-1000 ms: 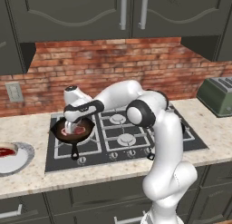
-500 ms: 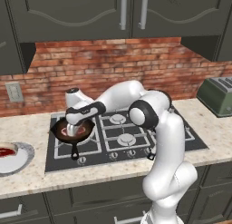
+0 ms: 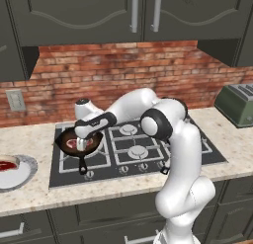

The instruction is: Place one of the steaks on the plate and the other in the bowl. Then place the bowl in the fridge.

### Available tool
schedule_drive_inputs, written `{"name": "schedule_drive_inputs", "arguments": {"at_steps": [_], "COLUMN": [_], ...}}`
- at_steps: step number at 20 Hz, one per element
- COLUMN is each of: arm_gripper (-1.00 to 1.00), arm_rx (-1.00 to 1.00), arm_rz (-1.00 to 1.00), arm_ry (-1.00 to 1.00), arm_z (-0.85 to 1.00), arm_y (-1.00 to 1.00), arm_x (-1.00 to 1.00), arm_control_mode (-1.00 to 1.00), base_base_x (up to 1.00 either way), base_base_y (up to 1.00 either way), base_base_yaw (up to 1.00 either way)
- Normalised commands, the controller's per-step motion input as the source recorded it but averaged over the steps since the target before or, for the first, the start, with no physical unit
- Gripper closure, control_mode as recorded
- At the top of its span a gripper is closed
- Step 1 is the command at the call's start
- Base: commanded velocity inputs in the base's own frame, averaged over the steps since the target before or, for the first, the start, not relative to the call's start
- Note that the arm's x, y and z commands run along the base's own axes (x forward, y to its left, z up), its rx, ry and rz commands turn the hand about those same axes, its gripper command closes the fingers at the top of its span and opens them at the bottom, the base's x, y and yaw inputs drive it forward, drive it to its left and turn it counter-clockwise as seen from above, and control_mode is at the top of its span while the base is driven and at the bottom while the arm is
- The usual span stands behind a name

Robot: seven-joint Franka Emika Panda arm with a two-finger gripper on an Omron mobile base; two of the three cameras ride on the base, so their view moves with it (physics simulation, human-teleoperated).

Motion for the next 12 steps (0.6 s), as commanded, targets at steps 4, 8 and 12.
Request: {"name": "schedule_drive_inputs", "arguments": {"at_steps": [4, 8, 12], "arm_gripper": [-1.00, -1.00, 1.00], "arm_rx": [0.00, -0.01, -0.02], "arm_rz": [0.07, 0.10, 0.08], "arm_ry": [0.00, -0.01, -0.08], "arm_z": [-0.47, -0.70, -0.82], "arm_y": [0.00, 0.00, 0.00], "arm_x": [0.16, 0.09, 0.00], "arm_control_mode": [-1.00, -1.00, -1.00], "base_base_x": [0.00, 0.00, 0.00], "base_base_y": [0.00, 0.00, 0.00], "base_base_yaw": [0.00, 0.00, 0.00]}}
